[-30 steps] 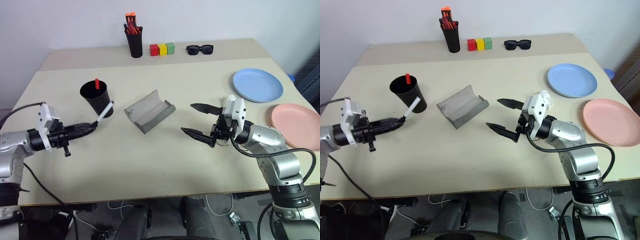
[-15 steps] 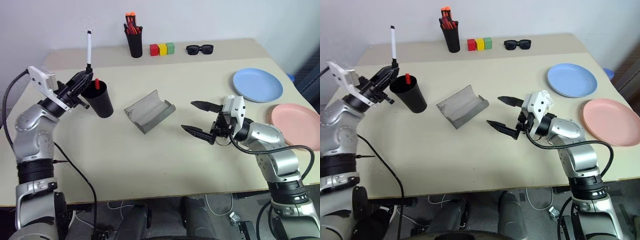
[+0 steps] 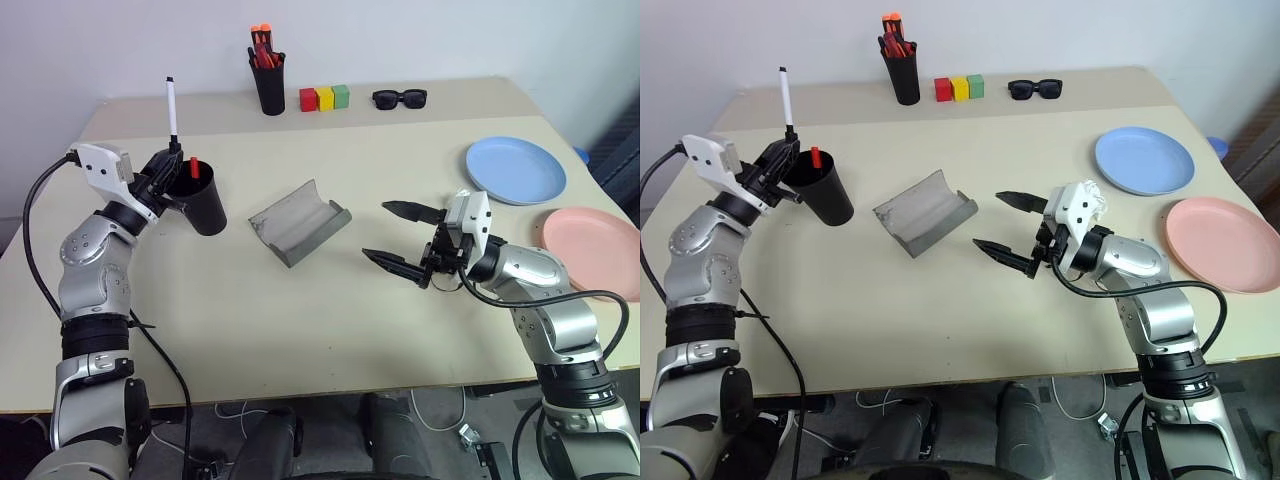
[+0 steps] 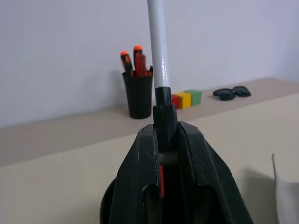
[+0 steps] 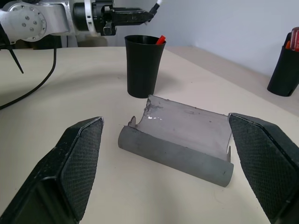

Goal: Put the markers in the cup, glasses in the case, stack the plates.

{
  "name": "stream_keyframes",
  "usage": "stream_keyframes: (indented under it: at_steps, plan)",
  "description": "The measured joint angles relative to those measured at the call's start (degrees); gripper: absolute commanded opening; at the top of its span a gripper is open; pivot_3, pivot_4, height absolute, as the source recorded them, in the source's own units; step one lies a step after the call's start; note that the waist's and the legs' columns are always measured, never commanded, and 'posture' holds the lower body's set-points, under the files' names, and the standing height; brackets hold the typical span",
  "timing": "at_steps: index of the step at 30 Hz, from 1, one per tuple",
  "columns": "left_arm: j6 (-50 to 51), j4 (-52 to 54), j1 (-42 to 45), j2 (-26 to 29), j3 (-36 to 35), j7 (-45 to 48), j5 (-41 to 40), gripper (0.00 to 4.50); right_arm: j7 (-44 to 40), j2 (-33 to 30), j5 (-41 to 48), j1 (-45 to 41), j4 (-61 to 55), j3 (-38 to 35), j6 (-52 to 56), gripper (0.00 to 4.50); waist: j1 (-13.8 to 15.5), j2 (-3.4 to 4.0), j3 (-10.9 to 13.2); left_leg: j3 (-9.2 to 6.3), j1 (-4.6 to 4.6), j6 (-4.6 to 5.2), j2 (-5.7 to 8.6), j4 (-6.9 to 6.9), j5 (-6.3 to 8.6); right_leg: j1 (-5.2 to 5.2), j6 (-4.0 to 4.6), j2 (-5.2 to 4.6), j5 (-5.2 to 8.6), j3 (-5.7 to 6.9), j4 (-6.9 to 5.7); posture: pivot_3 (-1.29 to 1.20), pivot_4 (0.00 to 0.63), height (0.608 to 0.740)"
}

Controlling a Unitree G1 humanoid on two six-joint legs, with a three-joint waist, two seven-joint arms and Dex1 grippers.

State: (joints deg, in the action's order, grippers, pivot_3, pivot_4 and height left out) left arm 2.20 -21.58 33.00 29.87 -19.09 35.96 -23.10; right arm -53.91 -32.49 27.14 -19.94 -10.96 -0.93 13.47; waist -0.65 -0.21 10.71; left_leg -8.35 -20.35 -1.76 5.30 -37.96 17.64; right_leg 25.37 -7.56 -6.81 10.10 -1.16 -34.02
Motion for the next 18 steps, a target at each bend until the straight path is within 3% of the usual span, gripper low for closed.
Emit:
stream_keyframes:
  at_steps: [3,4,11,18]
  plan:
    - [0.05,-0.01,-0.15,0.02,0.00,-0.72,0.10,0.02,0.05,0.00,0.00,0.00,0.00,0.00,0.00,4.39,0.00,0.00,0.00,0.00,0.00,0.00,0.00,0.00,0.00,0.00,0.00,0.00,0.00,0.00,0.00,0.00,0.150,0.740]
    - [0.12,-0.01,-0.27,0.01,0.00,-0.99,0.10,0.97,0.05,0.00,0.00,-0.01,0.00,0.00,-0.01,4.39,-0.02,0.00,0.00,0.00,0.01,0.00,0.00,0.00,0.00,0.00,0.00,0.00,0.00,0.00,0.00,0.00,0.150,0.740]
    - [1.10,0.05,-1.40,0.00,0.07,-1.05,0.05,4.33,0.05,0.00,-0.03,-0.06,0.00,0.01,-0.03,4.39,0.00,0.00,0.00,0.00,0.00,0.00,0.00,0.00,0.00,0.00,0.00,0.00,0.00,0.00,-0.01,0.00,0.150,0.740]
    - [2.81,3.21,-1.88,-0.11,0.22,1.56,-1.64,4.47,0.72,0.48,0.81,-0.33,0.01,-0.36,0.24,4.39,-0.02,0.00,0.00,0.00,0.00,0.00,0.00,-0.01,0.00,0.00,0.00,0.00,0.00,0.00,0.00,0.00,0.150,0.740]
